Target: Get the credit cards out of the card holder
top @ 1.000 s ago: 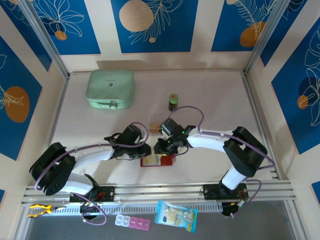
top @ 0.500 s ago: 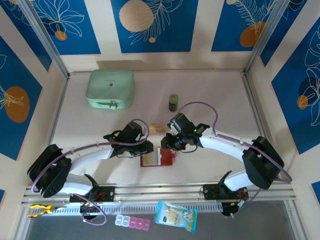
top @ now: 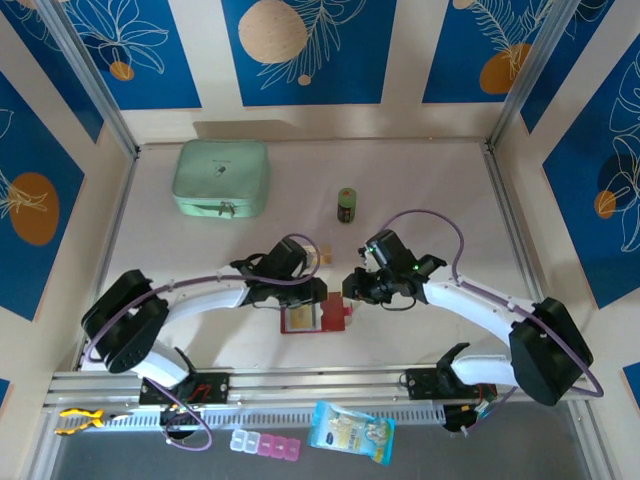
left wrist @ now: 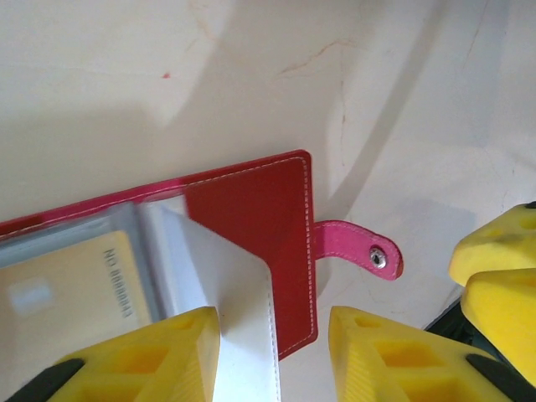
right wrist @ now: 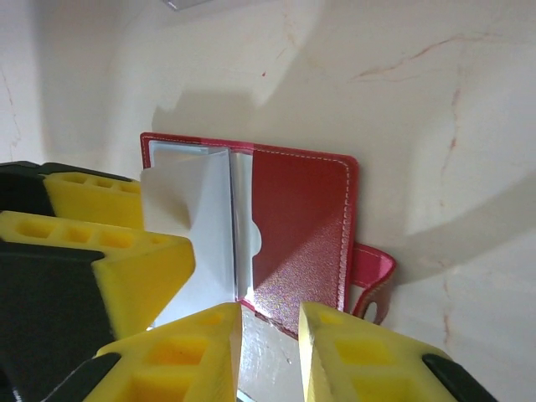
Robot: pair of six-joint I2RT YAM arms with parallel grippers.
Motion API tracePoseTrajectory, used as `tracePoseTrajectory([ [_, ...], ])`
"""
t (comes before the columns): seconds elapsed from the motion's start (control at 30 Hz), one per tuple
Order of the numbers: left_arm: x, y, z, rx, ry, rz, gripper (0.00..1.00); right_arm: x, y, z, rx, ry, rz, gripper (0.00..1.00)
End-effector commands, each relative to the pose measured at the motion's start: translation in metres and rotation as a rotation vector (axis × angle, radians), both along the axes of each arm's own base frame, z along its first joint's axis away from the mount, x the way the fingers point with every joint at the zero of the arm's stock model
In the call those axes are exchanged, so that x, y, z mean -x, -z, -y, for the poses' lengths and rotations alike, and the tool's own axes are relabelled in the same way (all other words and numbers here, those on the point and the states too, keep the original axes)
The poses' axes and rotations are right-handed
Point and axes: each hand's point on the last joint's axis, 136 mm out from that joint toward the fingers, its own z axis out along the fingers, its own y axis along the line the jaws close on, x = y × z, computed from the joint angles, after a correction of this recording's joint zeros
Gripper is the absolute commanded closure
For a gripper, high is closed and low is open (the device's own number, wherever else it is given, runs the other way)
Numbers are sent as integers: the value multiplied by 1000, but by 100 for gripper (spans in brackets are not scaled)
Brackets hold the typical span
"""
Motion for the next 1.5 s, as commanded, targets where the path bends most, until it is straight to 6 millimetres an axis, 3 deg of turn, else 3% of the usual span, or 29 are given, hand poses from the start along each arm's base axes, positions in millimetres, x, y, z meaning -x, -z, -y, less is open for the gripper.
tracePoseTrajectory([
  [0.0, -3, -4, 16, 9, 18, 10, 60, 9, 0, 7, -9, -15, -15, 75],
  [0.3, -4, 5, 27, 5, 34, -5, 59, 10, -4, 16, -21, 7, -9, 74],
  [0.6, -2, 2, 18, -11, 37, 18, 58, 11, -5, 7, -41, -7, -25, 74],
  [0.93, 6, -3, -22, -34, -24, 61, 59, 12, -7, -22, -9, -84, -32, 74],
  [1.3, 21, 0, -80, -72, -129, 80, 60, 13, 3, -73, 45, -192, -55, 74],
  [1.47, 23, 5, -87, -67, -137, 58, 61, 17, 13, -90, 57, -210, -66, 75],
])
